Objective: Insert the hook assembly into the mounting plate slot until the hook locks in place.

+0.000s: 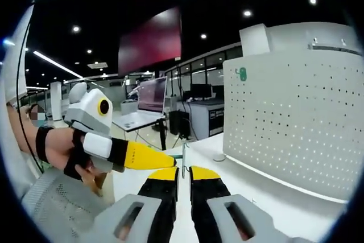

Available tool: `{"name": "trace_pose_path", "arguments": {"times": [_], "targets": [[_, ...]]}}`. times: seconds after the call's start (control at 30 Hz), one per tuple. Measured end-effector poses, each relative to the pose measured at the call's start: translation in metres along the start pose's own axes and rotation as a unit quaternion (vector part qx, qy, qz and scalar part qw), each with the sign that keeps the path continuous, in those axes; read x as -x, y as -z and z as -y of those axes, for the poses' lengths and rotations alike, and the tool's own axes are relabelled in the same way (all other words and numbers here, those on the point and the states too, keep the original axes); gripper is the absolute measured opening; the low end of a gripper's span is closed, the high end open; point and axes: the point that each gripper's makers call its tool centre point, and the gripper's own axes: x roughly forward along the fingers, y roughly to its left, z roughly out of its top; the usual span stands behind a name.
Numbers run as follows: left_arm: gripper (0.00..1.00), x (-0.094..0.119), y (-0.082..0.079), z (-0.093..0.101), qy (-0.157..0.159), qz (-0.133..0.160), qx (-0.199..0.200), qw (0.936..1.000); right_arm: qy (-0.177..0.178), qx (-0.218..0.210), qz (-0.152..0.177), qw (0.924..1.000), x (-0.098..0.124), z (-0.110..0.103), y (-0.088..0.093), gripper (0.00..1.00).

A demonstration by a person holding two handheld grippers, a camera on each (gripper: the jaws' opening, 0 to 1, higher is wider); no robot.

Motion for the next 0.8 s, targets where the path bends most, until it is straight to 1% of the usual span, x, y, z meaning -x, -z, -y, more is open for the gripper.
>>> {"name": "trace_pose_path", "arguments": {"times": [0.17,0.27,0.3,0.37,0.47,0.57,0.63,0.7,0.8], "targets": [[0.02,-0.004,-0.009,0.002,-0.002,0.007,-0.020,0.9998,0.002,-0.001,0.002,1.0000,0.005,0.003,-0.001,0.08],[0.02,-0.007,-0.015,0.002,-0.005,0.008,-0.039,0.9992,0.005,-0.009,-0.008,0.9999,0.007,0.007,0.002,0.11],[0.02,-0.007,-0.016,0.002,-0.005,0.009,-0.040,0.9991,0.005,-0.010,-0.007,0.9999,0.008,0.008,0.002,0.11],[0.02,-0.009,-0.020,0.000,-0.011,0.012,-0.044,0.9989,0.006,-0.008,-0.005,0.9999,0.010,0.008,0.002,0.11],[0.02,-0.011,-0.027,-0.001,-0.018,0.017,-0.066,0.9975,0.009,-0.007,-0.012,0.9999,0.013,0.011,0.005,0.12],[0.02,-0.013,-0.032,-0.002,-0.021,0.019,-0.070,0.9972,0.012,-0.007,-0.013,0.9998,0.016,0.013,0.005,0.13],[0.02,-0.014,-0.037,-0.005,-0.028,0.022,-0.079,0.9963,0.010,-0.007,-0.012,0.9999,0.017,0.012,0.006,0.13],[0.02,-0.016,-0.042,-0.007,-0.036,0.026,-0.085,0.9954,0.012,-0.008,-0.019,0.9997,0.019,0.013,0.010,0.13],[0.02,-0.019,-0.048,-0.007,-0.035,0.024,-0.092,0.9948,0.014,-0.009,-0.018,0.9997,0.022,0.014,0.011,0.13]]}}
